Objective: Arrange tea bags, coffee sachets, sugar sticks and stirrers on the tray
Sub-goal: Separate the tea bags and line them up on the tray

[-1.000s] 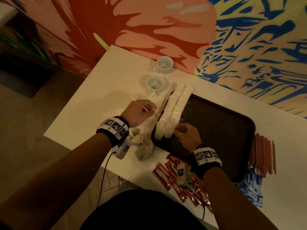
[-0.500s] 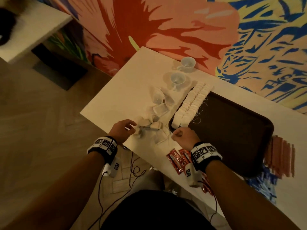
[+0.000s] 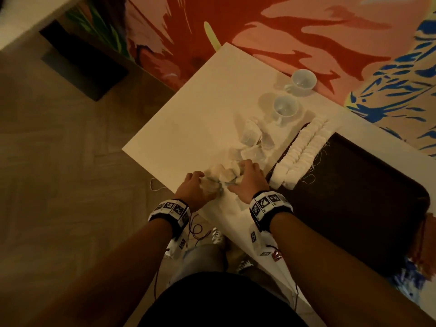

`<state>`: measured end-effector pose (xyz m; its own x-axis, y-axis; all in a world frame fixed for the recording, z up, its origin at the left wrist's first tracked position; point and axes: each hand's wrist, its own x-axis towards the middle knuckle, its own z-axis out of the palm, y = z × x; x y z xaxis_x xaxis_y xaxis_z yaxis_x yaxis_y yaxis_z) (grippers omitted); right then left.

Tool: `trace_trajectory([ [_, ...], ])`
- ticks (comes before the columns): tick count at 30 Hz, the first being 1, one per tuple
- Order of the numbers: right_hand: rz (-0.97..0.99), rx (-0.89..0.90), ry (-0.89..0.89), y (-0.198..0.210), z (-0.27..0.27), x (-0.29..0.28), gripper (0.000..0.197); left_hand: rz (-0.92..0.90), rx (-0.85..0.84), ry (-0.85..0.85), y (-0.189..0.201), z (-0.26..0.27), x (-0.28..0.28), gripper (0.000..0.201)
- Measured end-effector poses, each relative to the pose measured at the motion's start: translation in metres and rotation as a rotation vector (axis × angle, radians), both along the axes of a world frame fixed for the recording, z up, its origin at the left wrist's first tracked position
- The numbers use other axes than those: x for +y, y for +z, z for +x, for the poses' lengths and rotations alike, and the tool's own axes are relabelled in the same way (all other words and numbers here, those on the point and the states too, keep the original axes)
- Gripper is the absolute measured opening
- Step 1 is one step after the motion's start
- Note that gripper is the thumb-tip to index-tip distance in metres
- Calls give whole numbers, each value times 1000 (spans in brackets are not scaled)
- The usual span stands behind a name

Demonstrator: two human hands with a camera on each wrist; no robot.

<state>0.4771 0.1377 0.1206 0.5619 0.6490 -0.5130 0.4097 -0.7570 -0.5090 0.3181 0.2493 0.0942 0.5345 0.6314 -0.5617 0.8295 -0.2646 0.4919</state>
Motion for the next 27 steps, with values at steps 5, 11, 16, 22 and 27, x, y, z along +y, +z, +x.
trace_trajectory([
  [5, -37, -103, 25, -11, -3, 25, 77, -5, 27, -26, -5, 2, 2, 76],
  [11, -98, -97, 12, -16, -3, 32, 85, 16, 81, 8, -5, 1, 6, 49],
  [16, -94, -119, -1, -12, -5, 33, 45, 40, 106, -52, -5, 1, 1, 31],
  [22, -6, -59, -113, -8, 3, 28, 22, 61, 122, -130, -8, 6, -8, 29],
  [27, 116, 68, -211, 3, 16, 13, 23, 34, 90, -116, -4, 8, -12, 20],
])
